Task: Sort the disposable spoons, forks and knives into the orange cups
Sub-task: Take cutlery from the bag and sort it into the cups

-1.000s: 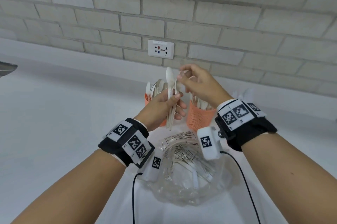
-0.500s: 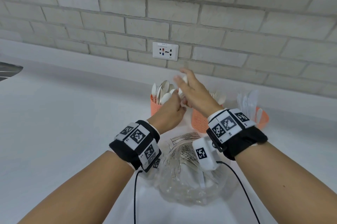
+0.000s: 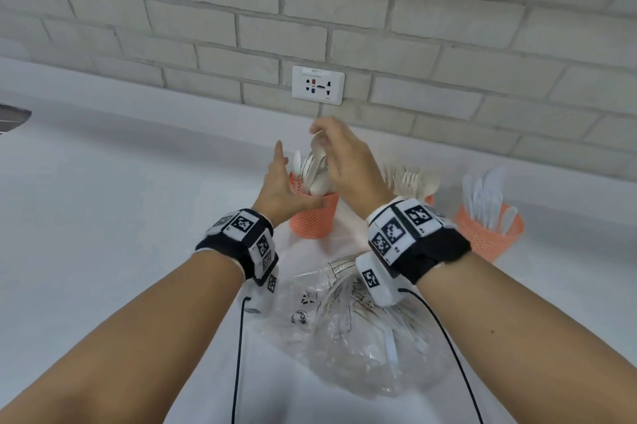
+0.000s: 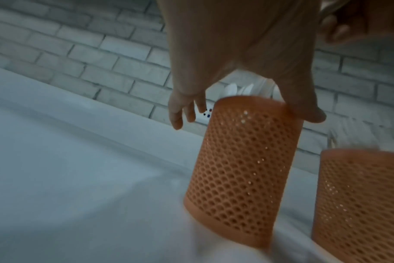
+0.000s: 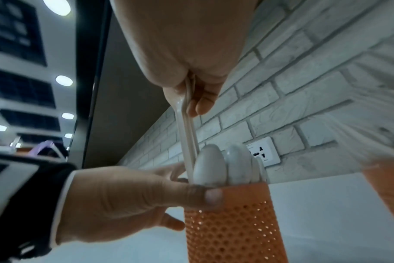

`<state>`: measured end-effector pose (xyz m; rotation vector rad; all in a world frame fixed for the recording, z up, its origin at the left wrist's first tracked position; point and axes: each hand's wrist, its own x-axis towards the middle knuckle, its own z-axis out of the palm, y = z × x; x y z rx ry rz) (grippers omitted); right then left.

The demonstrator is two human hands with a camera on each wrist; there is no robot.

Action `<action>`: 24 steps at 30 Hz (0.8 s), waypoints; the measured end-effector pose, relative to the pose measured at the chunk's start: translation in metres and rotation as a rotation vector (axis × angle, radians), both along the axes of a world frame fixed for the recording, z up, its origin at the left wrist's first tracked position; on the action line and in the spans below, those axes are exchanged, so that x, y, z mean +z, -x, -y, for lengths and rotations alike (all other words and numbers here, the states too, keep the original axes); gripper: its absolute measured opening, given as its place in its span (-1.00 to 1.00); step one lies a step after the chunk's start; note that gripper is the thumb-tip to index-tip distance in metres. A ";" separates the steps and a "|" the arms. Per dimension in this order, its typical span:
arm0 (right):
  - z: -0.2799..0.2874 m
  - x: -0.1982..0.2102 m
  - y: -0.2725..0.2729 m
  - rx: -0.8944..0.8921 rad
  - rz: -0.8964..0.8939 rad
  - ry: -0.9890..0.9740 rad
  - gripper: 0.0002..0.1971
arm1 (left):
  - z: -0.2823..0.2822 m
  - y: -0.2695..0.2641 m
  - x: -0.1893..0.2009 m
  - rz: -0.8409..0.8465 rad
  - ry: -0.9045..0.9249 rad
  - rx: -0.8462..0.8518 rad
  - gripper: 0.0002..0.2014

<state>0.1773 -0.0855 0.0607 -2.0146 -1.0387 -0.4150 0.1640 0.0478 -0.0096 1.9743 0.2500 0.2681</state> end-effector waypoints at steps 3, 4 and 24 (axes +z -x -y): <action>-0.006 -0.005 -0.006 -0.029 0.014 0.179 -0.62 | 0.008 -0.012 -0.008 0.050 -0.009 -0.018 0.34; -0.008 -0.008 -0.010 -0.056 0.007 0.218 -0.63 | 0.010 -0.013 -0.010 0.067 -0.020 -0.005 0.31; 0.051 0.038 0.024 -0.097 -0.200 0.551 -0.79 | 0.024 0.046 0.044 0.099 -0.290 0.212 -0.44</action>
